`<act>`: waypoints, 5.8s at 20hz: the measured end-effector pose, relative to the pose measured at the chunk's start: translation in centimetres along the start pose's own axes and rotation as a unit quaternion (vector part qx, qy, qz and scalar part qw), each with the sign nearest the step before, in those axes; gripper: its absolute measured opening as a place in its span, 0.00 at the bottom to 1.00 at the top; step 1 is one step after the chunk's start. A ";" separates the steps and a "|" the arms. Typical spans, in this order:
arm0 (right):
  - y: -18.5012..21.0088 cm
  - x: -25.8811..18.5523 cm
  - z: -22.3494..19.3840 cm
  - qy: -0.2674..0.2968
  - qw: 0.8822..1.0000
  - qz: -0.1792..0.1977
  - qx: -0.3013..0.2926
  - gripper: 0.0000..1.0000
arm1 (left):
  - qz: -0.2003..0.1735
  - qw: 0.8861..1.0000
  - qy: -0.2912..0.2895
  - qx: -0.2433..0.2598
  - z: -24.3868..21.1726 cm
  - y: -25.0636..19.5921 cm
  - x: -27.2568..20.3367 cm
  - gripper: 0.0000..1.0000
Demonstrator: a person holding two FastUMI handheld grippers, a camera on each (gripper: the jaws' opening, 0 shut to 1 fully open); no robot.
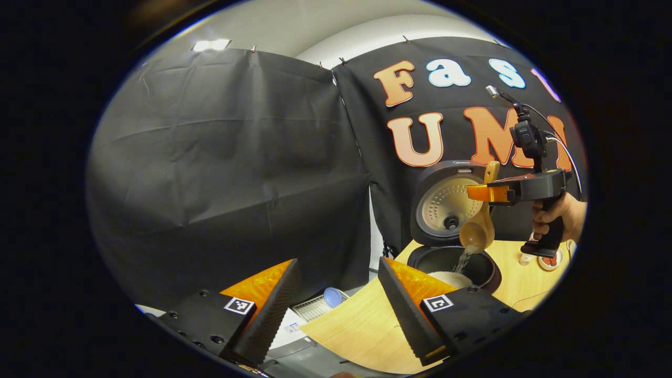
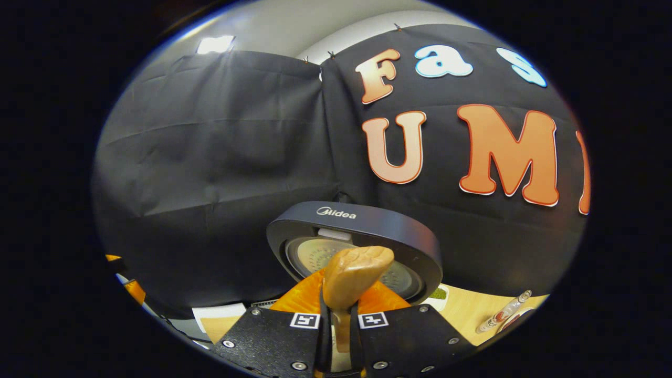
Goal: Close the left gripper, press the button to open the rice cooker; take a wooden spoon from the chopstick holder with the right hand, scoop a spoonful of rice and pour it into the rice cooker, then put the wooden spoon back into the chopstick holder.
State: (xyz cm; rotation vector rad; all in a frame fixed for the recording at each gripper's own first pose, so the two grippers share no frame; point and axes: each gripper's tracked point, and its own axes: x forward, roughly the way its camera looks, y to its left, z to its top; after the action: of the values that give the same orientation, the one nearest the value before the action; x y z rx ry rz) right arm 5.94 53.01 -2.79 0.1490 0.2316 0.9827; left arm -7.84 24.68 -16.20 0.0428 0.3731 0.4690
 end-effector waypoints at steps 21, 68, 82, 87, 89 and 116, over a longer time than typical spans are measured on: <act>-9.6 -7.3 0.5 -0.021 0.978 -0.030 0.206 0.13 | -0.061 0.998 0.000 0.002 0.9 -6.3 -0.7 0.97; -38.9 -42.5 -27.9 0.117 0.837 -0.418 0.331 0.84 | -0.155 0.983 0.071 -0.066 12.4 -21.2 12.1 0.98; -33.1 -45.6 -19.9 0.103 0.858 -0.443 0.239 0.88 | -0.169 0.985 0.018 0.020 22.3 -26.9 22.7 0.96; -32.2 -45.6 -19.4 0.102 0.865 -0.430 0.237 0.89 | -0.184 0.974 0.129 0.026 16.2 -29.4 24.2 1.00; -31.8 -45.1 -19.2 0.104 0.871 -0.421 0.230 0.89 | -0.178 0.970 0.161 0.025 15.2 -29.2 23.5 1.00; -25.5 -27.1 -10.6 0.066 0.967 -0.209 0.134 0.89 | -0.188 0.913 0.360 0.030 -6.3 -25.3 7.3 1.00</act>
State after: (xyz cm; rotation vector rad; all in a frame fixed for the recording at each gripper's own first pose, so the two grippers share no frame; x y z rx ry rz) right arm 9.30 16.60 -15.42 0.2697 0.4967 0.5376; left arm 6.88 5.10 -27.75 -0.1463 1.1012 0.0696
